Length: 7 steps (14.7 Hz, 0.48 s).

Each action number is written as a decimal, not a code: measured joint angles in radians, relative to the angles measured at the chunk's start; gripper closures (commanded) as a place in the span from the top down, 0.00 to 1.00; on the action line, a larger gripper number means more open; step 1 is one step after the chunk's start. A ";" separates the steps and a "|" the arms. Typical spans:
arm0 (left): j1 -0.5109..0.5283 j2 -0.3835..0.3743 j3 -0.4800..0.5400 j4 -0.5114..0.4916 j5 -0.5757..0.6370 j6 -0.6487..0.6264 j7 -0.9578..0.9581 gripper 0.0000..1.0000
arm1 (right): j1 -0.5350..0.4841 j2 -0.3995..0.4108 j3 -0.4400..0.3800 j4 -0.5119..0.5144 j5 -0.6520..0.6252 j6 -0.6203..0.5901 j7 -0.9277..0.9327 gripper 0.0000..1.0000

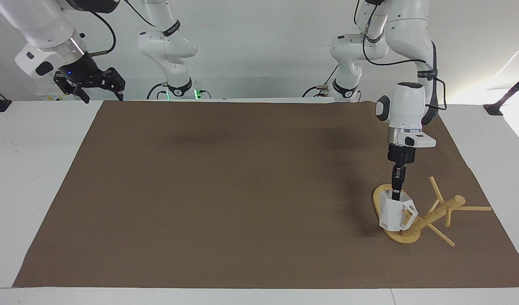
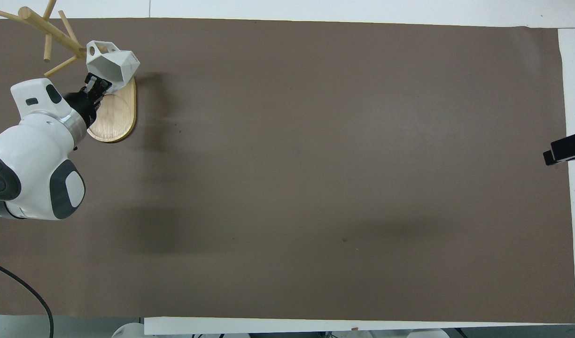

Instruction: Hang cup on rack

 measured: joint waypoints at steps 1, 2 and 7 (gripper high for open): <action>0.003 0.001 0.000 0.014 0.000 -0.032 0.000 1.00 | 0.011 0.001 -0.005 0.000 -0.001 0.000 0.006 0.99; 0.005 0.001 0.000 0.036 0.000 -0.092 0.000 1.00 | 0.024 0.002 -0.012 0.000 -0.002 0.000 0.013 0.99; 0.016 -0.029 0.004 0.143 0.000 -0.353 0.000 1.00 | 0.036 0.003 -0.030 0.002 -0.003 0.000 0.019 0.99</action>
